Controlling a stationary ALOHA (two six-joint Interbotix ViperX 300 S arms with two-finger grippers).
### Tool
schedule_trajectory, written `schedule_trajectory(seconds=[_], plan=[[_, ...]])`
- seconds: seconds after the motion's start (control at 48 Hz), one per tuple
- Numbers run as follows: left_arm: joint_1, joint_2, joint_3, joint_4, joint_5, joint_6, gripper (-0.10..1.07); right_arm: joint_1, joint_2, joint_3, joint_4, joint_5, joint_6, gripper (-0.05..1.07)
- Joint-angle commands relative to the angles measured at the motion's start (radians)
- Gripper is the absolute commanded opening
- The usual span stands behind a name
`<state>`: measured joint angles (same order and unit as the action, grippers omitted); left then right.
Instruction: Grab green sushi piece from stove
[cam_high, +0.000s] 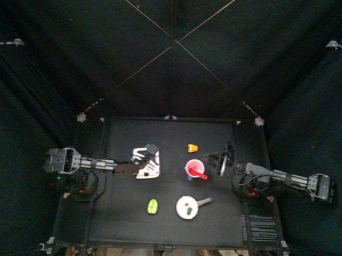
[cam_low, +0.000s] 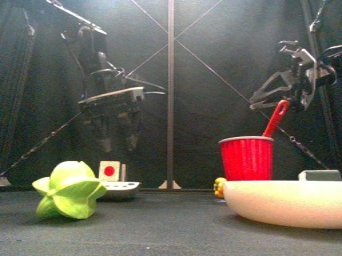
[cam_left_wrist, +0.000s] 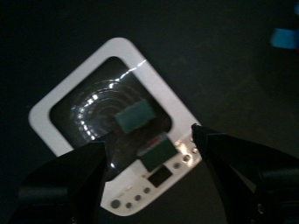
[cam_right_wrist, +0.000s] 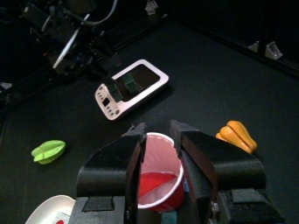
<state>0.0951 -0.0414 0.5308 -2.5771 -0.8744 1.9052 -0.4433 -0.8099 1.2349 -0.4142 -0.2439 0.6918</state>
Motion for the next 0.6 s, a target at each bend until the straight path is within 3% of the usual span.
schedule_trajectory(seconds=[0.0,0.583], plan=[[0.032,-0.017,0.002,-0.009,0.006,0.003,1.0,-0.003,0.003,-0.011,0.002,-0.002,0.0,0.71],[0.089,0.038,-0.003,-0.089,0.092,0.003,1.0,-0.003,0.005,-0.009,0.002,-0.003,0.0,0.71]])
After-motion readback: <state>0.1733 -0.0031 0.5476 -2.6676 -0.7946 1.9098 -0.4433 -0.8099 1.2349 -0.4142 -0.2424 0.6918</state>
